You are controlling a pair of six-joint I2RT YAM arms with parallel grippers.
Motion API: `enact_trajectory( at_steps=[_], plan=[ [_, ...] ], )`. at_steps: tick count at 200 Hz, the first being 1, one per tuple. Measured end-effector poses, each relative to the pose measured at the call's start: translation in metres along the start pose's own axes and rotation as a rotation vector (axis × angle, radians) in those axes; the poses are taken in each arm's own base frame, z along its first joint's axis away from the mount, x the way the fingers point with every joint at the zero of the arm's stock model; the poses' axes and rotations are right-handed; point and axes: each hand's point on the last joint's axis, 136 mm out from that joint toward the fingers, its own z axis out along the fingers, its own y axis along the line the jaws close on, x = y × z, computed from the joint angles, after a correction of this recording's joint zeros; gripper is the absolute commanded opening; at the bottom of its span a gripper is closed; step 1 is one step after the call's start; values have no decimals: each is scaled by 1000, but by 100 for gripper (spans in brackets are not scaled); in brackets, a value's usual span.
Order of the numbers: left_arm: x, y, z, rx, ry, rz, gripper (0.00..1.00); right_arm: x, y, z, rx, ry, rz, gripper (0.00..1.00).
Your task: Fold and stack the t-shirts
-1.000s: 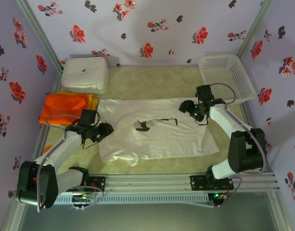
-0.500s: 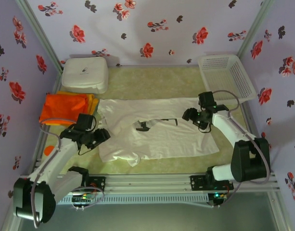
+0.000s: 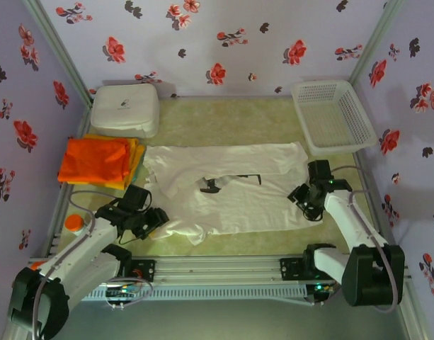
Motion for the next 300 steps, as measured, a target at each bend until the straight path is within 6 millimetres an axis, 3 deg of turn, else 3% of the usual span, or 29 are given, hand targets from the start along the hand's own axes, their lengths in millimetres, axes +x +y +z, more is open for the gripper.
enact_trajectory(
  at_steps=[50, 100, 141, 187, 232, 260, 286, 300],
  plan=[
    [6, 10, -9, -28, -20, -17, 56, 2, -31, 8, 79, -17, 80, 51],
    [23, 23, -13, -63, 14, -24, 57, 5, -43, 17, 128, 9, 104, 49],
    [33, 31, -3, -74, 36, -44, 56, 8, -55, 22, 158, 16, 127, 47],
    [33, 33, 2, -94, 37, -64, 51, 14, -63, 34, 202, 55, 142, 33],
    [31, 38, 2, -120, 22, -74, 33, 15, -73, 31, 238, 61, 156, 1],
    [29, 38, 2, -145, 16, -78, 18, 12, -70, 29, 218, 43, 164, 0],
    [16, 13, 0, -74, -24, -56, 0, 6, -62, 25, 169, 6, 162, 0],
    [9, 0, -5, -36, -45, -39, 0, 2, -59, 24, 148, -12, 160, 0]
  ],
)
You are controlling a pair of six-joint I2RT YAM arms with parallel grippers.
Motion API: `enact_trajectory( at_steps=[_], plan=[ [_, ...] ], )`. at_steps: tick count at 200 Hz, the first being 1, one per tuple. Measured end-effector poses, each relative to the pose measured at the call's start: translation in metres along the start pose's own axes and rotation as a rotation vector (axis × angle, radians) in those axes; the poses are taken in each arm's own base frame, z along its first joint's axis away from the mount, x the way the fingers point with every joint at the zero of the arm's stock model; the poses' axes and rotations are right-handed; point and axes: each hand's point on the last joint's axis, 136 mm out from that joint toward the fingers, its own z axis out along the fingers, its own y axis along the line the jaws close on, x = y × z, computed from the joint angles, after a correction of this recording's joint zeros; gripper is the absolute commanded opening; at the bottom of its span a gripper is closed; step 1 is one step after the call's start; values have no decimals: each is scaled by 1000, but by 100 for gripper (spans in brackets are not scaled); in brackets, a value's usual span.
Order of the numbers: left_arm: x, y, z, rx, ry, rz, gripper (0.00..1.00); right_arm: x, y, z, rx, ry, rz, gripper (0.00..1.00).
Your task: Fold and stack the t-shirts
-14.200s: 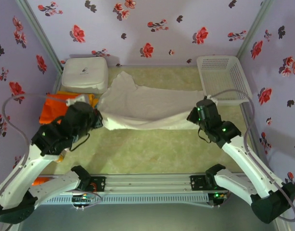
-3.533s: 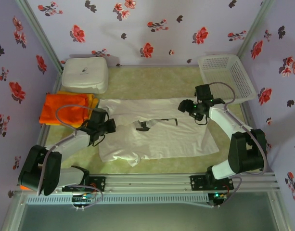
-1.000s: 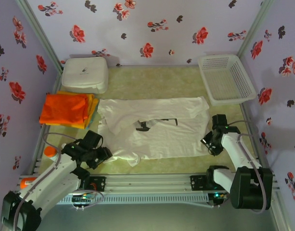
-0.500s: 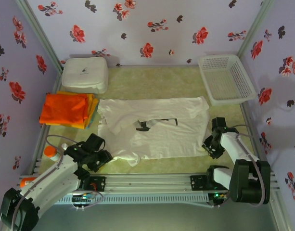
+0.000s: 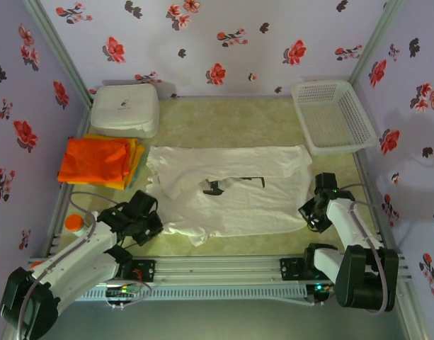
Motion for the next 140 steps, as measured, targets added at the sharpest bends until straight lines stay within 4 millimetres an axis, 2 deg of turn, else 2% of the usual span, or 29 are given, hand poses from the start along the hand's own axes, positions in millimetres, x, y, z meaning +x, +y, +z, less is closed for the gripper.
enact_trajectory(
  at_steps=[57, 91, 118, 140],
  plan=[
    [-17, -41, -24, 92, -48, 31, 0, -5, 14, -1, -36, 6, -1, 0],
    [-33, -82, -36, 106, -60, 105, 0, -12, 26, -1, -59, 10, -6, 0],
    [-50, -115, -30, 92, -60, 174, 0, -13, 30, 0, -66, 17, -8, 0],
    [-64, -138, -15, 73, -52, 225, 3, -15, 33, -1, -76, 10, -9, 0]
  ],
)
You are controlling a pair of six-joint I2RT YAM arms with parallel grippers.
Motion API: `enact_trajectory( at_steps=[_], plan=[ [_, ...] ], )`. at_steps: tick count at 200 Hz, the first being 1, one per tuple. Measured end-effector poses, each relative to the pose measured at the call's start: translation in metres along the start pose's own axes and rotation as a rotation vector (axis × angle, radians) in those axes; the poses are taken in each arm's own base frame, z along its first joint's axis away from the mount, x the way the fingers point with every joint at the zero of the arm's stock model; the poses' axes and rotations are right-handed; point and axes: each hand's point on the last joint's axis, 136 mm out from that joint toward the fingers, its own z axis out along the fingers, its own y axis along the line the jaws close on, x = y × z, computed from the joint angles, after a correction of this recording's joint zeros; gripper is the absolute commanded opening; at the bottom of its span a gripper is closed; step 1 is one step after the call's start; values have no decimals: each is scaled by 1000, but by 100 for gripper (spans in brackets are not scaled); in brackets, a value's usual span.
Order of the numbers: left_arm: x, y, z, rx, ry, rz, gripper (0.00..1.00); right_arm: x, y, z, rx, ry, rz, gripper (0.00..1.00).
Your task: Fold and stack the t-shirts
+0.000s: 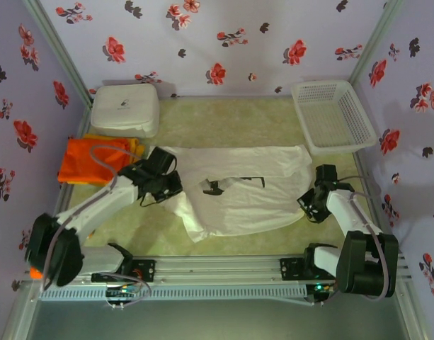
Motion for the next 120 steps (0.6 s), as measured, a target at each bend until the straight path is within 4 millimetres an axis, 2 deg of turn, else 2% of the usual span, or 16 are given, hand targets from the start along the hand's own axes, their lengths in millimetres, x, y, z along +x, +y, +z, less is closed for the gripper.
enact_trajectory(
  at_steps=[15, 29, 51, 64, 88, 103, 120],
  plan=[
    [-10, -9, 15, -17, 21, 31, 8, 0, 0, 0, -2, 2, 0, 0],
    [-18, -17, 28, -29, 39, 62, 25, 0, 1, 0, -4, 2, 0, 0],
    [-25, -27, 37, -21, 51, 100, 36, 0, 2, 0, -11, 4, -1, 0],
    [-26, -29, 34, -14, 47, 118, 43, -1, 4, -1, -18, 2, -1, 0],
    [-26, -25, 18, 15, 21, 132, 47, -2, 7, -1, -31, -4, -4, 0],
    [-23, -13, 4, 32, -6, 126, 48, -3, 9, -1, -36, -5, -11, 0],
    [-14, 9, -6, 34, -25, 115, 53, -4, 10, -1, -42, -7, -22, 0]
  ],
)
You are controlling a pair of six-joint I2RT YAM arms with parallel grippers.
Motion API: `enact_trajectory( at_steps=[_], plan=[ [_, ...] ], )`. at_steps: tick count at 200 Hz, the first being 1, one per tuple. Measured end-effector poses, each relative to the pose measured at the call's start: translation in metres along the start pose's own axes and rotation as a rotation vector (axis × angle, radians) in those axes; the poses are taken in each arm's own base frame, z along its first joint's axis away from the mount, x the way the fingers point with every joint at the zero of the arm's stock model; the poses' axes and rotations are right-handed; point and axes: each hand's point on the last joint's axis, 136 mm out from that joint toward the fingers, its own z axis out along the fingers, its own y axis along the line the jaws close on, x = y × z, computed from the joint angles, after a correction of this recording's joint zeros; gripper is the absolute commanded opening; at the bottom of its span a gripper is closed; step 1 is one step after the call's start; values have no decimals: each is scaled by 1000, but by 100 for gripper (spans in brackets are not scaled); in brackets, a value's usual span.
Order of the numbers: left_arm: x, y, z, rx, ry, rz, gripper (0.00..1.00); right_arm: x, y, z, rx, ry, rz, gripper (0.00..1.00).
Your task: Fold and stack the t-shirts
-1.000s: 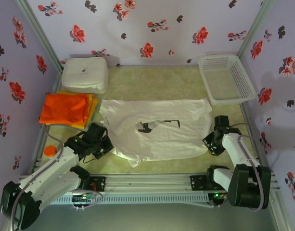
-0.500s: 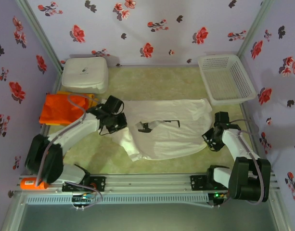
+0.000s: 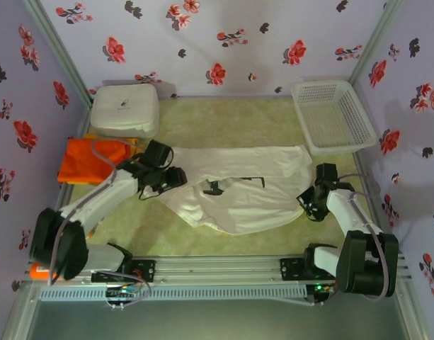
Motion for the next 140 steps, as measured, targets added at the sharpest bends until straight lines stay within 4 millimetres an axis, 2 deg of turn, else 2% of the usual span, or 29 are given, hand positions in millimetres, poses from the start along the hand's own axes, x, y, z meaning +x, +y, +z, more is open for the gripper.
enact_trajectory(
  at_steps=[40, 61, 96, 140],
  plan=[
    [47, 55, 15, -74, 65, -31, 53, -1, 1, 0, -6, -5, -9, 0],
    [62, 70, 24, -103, 94, -37, 52, -1, 2, 0, -7, -6, -9, 0],
    [54, 68, 33, -89, 65, -28, 50, -2, 2, 0, -7, -7, -14, 0],
    [44, 65, 44, -86, 37, -6, 42, -1, 1, 0, -7, -6, -20, 0]
  ],
)
